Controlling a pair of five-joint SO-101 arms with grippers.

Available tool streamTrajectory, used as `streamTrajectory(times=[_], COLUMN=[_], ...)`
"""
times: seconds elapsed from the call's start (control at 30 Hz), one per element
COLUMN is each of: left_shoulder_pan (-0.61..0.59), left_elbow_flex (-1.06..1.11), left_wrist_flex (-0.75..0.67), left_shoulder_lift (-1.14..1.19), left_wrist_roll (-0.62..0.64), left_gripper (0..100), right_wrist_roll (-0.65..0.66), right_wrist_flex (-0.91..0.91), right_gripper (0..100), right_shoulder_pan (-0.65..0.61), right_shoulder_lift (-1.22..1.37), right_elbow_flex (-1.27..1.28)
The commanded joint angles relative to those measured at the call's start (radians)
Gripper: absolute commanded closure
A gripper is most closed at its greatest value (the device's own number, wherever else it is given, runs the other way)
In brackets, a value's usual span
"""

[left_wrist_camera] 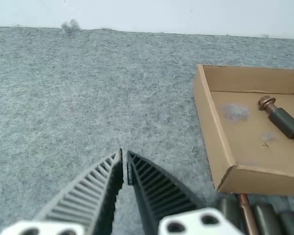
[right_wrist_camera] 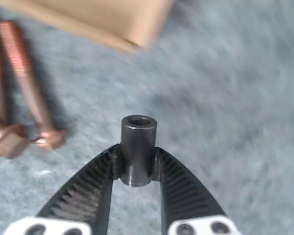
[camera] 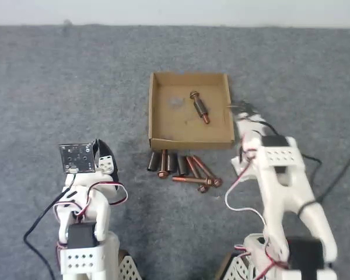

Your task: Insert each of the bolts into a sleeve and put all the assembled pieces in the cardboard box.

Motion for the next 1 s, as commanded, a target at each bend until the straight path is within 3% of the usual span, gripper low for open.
streamTrajectory(times=[0.0, 0.23, 0.4, 0.57, 0.83, 0.97], left_shoulder_pan=[-0.002, 0.003, 0.037, 0.101, 0.195, 0.279], left_elbow_flex=[-0.008, -0.008, -0.025, -0.188, -0.542, -0.733], left_wrist_flex=[-0.002, 0.003, 0.006, 0.170, 0.227, 0.239], left_shoulder_lift=[-0.005, -0.005, -0.003, 0.034, 0.506, 0.790], left_wrist_roll=[-0.003, 0.005, 0.005, 0.006, -0.006, -0.141], left_gripper=[99, 99, 99, 99, 99, 99], right_wrist_roll=[-0.083, -0.130, -0.129, -0.130, -0.130, -0.132], right_wrist_flex=[-0.082, -0.211, -0.254, -0.275, -0.277, -0.278], right_gripper=[99.1, 99.1, 99.1, 99.1, 99.1, 99.1], right_shoulder_pan=[0.107, 0.312, 0.328, 0.331, 0.329, 0.329], right_shoulder_lift=[-0.110, -0.168, -0.168, -0.166, -0.166, -0.166], right_elbow_flex=[0.078, 0.189, 0.213, 0.218, 0.218, 0.218])
